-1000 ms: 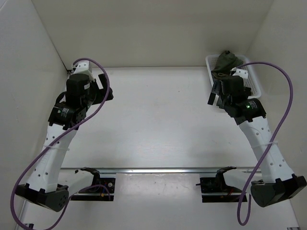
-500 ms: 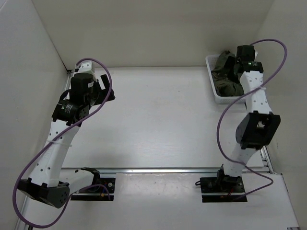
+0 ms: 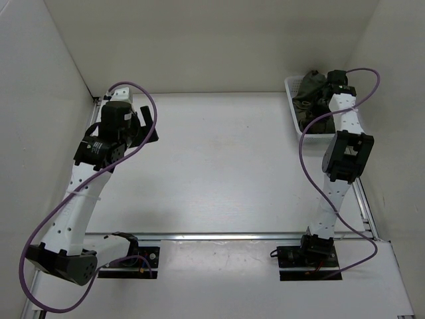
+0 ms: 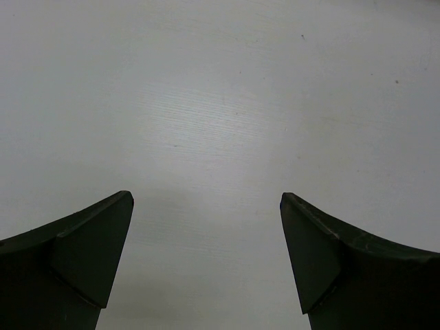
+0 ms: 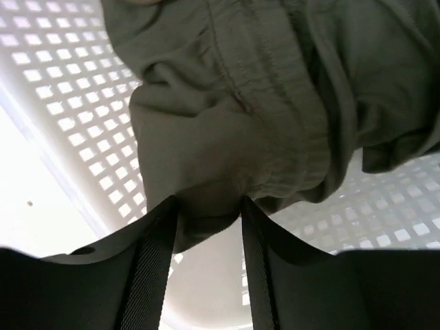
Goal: Fold and stack the shorts
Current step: Grab the shorts from the pile
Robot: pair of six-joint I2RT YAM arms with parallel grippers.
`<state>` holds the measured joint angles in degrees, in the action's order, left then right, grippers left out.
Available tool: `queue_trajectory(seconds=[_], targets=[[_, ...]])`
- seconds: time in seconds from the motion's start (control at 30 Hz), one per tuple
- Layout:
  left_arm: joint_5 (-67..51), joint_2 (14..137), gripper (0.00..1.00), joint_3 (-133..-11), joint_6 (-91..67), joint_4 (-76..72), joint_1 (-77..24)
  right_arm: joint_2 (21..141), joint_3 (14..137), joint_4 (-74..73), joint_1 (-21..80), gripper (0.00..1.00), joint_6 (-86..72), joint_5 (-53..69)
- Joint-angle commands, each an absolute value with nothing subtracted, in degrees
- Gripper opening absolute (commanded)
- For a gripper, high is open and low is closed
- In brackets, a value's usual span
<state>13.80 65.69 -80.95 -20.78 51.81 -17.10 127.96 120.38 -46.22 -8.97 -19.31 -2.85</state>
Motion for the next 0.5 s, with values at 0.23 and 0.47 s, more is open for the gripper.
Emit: queue_trajectory(seconds=[0.23, 0.47], targets=[[13.8, 65.3, 1.0, -84.6, -21.7, 54.5, -17.1, 119.3, 125.2, -46.8, -8.8, 0.0, -19.2, -0.6], [7.2, 62.7, 1.0, -86.8, -21.7, 55.0, -17.1, 102.7, 138.1, -43.5, -8.3, 0.0, -16.3, 13.6]])
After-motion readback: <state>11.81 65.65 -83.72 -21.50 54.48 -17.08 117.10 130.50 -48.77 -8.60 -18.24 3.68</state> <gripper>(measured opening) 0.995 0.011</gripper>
